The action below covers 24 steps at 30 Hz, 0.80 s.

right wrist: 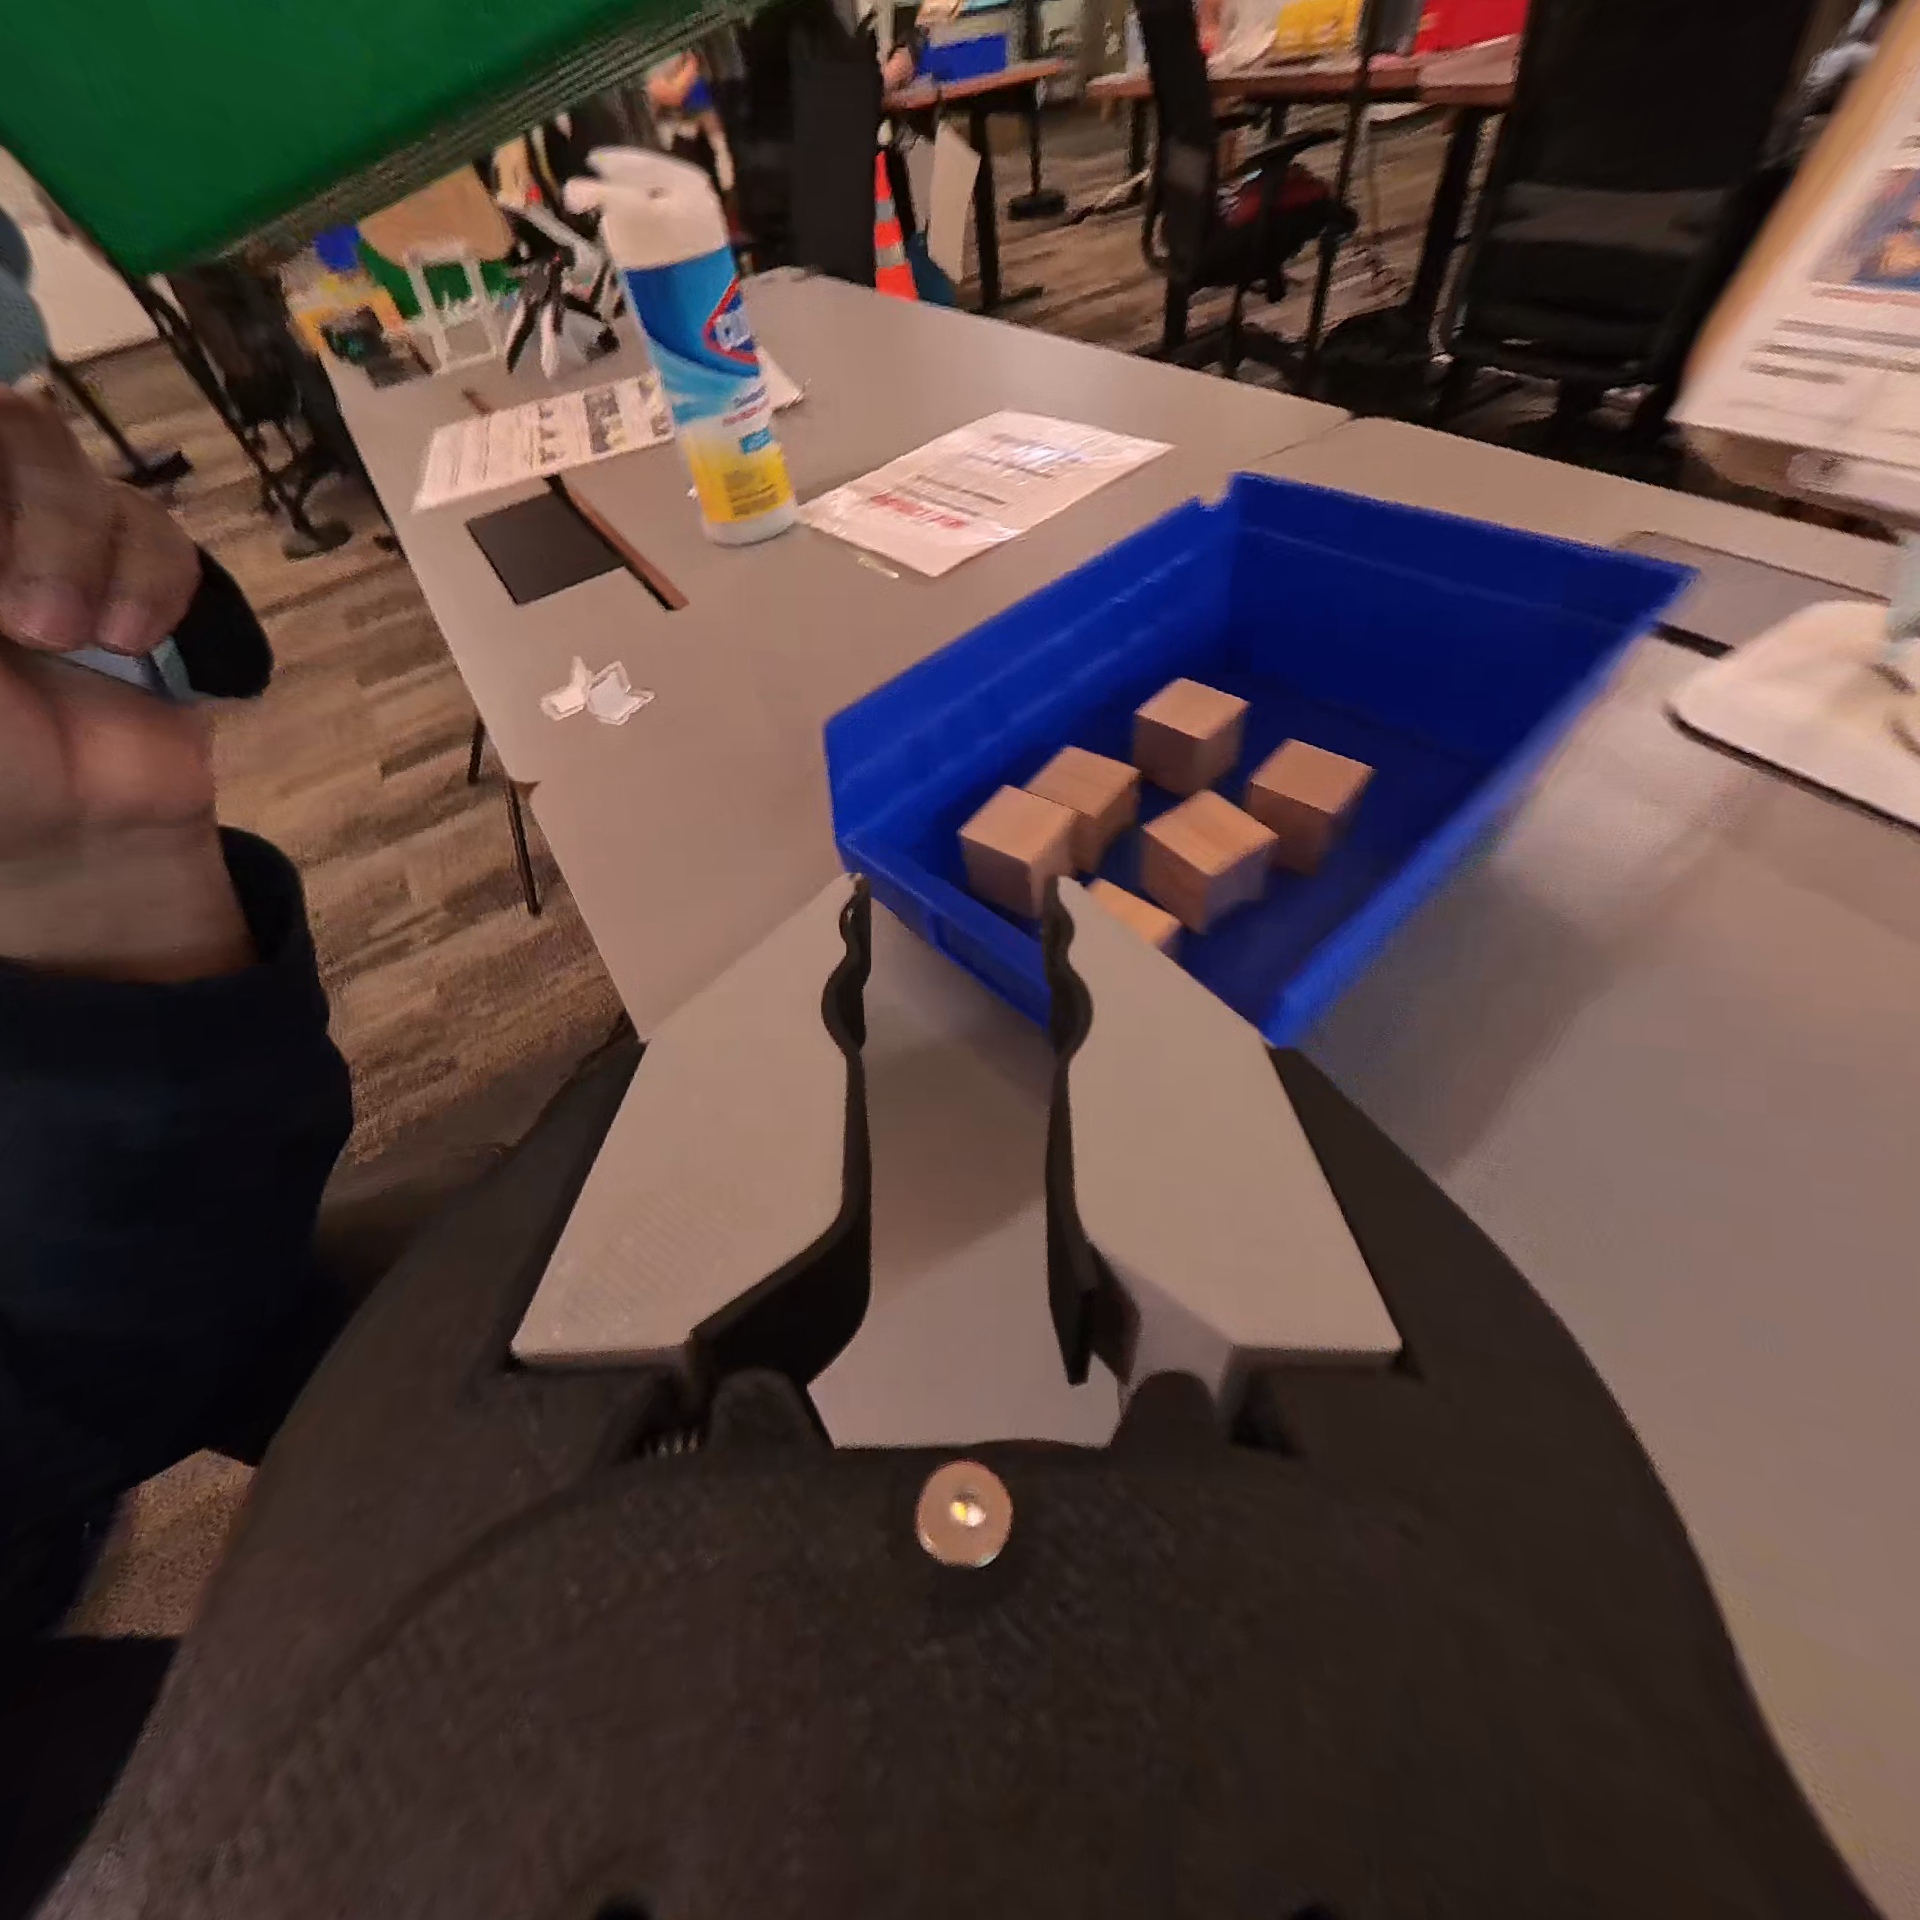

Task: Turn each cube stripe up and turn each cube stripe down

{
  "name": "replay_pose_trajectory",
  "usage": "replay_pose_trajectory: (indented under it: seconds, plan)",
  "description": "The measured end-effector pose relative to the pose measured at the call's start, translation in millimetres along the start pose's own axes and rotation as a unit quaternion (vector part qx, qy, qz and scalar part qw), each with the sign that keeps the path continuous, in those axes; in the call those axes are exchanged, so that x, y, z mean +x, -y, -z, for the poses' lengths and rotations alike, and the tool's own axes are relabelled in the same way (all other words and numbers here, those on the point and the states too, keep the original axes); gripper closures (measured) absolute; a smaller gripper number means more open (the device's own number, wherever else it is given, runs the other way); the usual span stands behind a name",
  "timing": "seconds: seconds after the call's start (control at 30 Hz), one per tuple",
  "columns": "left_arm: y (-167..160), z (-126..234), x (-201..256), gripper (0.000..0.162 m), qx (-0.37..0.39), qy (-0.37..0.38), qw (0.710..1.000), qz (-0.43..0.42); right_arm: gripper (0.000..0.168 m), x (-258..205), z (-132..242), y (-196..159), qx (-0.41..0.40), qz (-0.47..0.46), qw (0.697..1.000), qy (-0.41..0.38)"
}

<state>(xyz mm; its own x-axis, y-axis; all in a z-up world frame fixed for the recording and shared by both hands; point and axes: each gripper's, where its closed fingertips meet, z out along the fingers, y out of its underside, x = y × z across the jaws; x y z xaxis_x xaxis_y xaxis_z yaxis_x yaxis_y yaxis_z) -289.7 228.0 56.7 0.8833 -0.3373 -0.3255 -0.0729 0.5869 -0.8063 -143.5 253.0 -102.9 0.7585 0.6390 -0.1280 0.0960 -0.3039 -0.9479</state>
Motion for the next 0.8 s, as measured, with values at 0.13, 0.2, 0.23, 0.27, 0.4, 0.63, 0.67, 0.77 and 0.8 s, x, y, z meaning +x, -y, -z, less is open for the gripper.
replay_pose_trajectory:
  seconds: [0.13, 0.2, 0.23, 0.27, 0.4, 0.63, 0.67, 0.77, 0.8]
  plan:
    - [9.6, -13.6, 88.9, 0.158, 0.025, -0.090, 0.995, -0.025, 0.138, 58.2, 83.8, -2.5, 0.036, -0.023, 0.996, -0.075]
    - [7.4, -21.1, 134.8, 0.158, 0.022, -0.130, 0.991, -0.017, 0.136, 82.3, 123.8, 6.6, 0.058, -0.035, 0.991, -0.111]
    - [4.7, -25.4, 157.5, 0.158, 0.017, -0.150, 0.988, -0.007, 0.134, 89.6, 142.0, 13.2, 0.072, -0.041, 0.989, -0.120]
    - [1.4, -29.8, 179.8, 0.157, 0.013, -0.169, 0.985, 0.004, 0.134, 94.9, 159.1, 19.9, 0.090, -0.042, 0.987, -0.127]
    - [-27.2, -46.0, 266.1, 0.155, -0.017, -0.229, 0.973, 0.033, 0.136, 122.2, 209.9, 19.2, 0.114, -0.021, 0.975, -0.190]
    - [-102.6, -50.6, 399.7, 0.156, -0.100, -0.317, 0.942, 0.046, 0.133, 148.0, 225.5, 1.3, 0.085, -0.045, 0.974, -0.207]
    - [-113.2, -49.9, 415.8, 0.158, -0.120, -0.332, 0.934, 0.049, 0.133, 150.3, 223.5, -1.0, 0.080, -0.045, 0.974, -0.207]
    - [-156.5, -41.3, 453.4, 0.157, -0.247, -0.378, 0.889, 0.081, 0.133, 158.7, 214.8, -13.2, 0.050, -0.051, 0.975, -0.212]
    - [-167.7, -33.8, 461.2, 0.152, -0.292, -0.395, 0.864, 0.106, 0.133, 161.9, 211.6, -18.5, 0.036, -0.052, 0.974, -0.216]
